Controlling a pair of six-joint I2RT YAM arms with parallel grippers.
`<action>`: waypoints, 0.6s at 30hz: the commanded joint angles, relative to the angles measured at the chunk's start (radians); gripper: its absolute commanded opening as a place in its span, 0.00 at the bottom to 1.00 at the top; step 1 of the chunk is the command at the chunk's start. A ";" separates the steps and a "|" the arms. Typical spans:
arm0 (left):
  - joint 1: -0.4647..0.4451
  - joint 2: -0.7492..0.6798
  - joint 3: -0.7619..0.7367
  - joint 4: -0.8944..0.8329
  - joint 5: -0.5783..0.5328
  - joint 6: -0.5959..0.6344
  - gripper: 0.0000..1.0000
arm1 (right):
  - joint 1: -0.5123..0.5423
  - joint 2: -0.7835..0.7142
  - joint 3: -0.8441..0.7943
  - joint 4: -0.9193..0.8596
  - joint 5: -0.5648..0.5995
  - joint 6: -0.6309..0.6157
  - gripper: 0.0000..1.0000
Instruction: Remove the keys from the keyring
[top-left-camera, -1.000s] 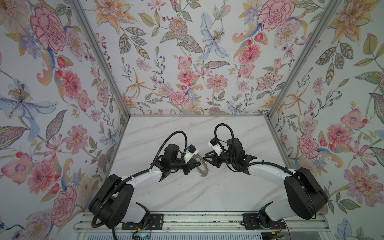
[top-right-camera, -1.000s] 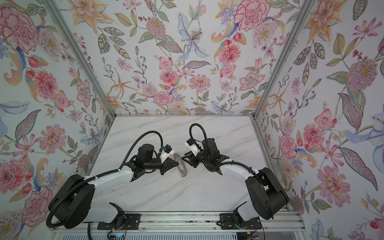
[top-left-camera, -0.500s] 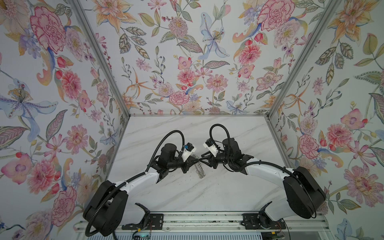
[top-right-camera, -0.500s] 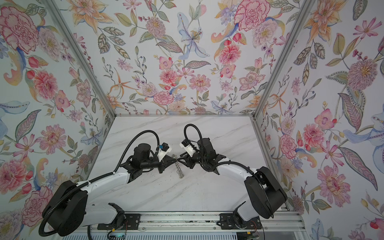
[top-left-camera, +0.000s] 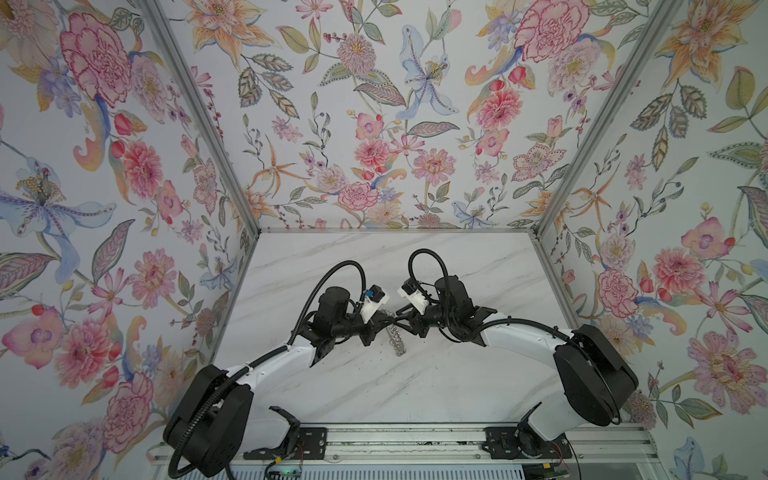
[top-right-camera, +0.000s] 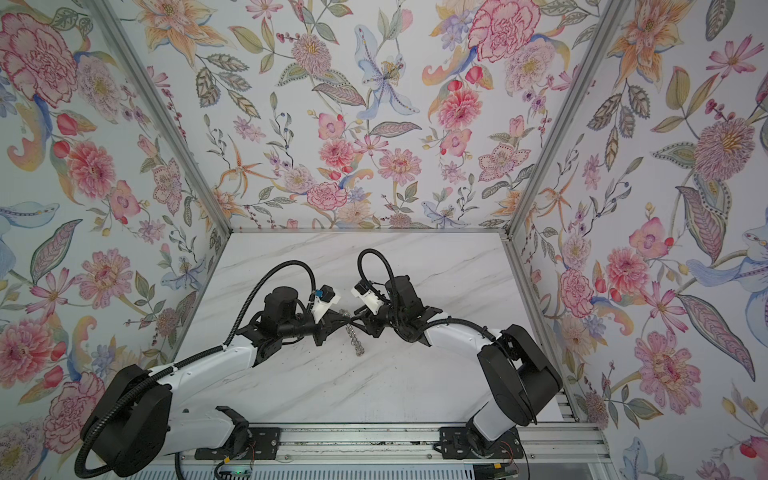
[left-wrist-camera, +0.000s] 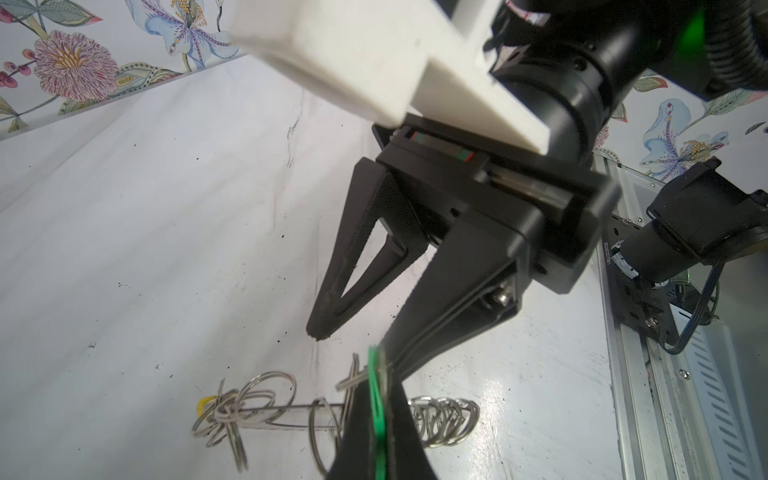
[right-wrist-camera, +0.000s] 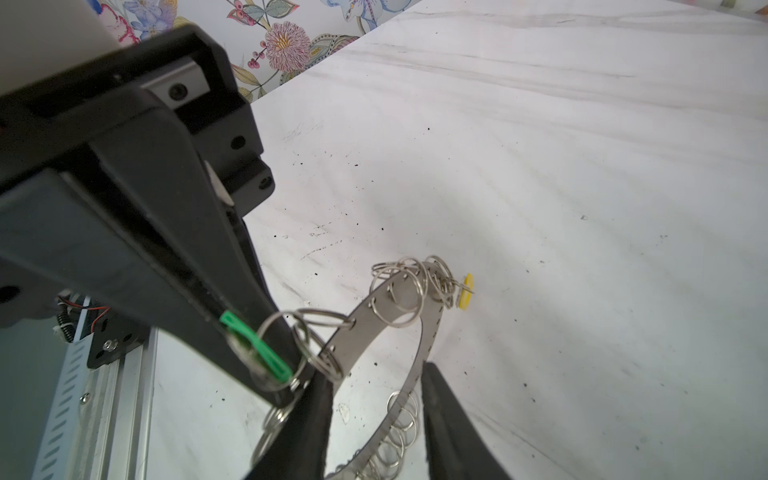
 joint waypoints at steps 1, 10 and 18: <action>0.013 0.008 -0.026 0.009 -0.045 0.017 0.00 | 0.039 0.024 0.047 0.042 -0.057 -0.008 0.37; 0.048 -0.061 -0.245 0.342 -0.094 -0.053 0.00 | 0.067 0.080 0.085 0.046 -0.053 -0.001 0.37; 0.077 -0.092 -0.282 0.348 -0.070 -0.050 0.00 | 0.067 0.103 0.109 0.045 -0.048 -0.004 0.37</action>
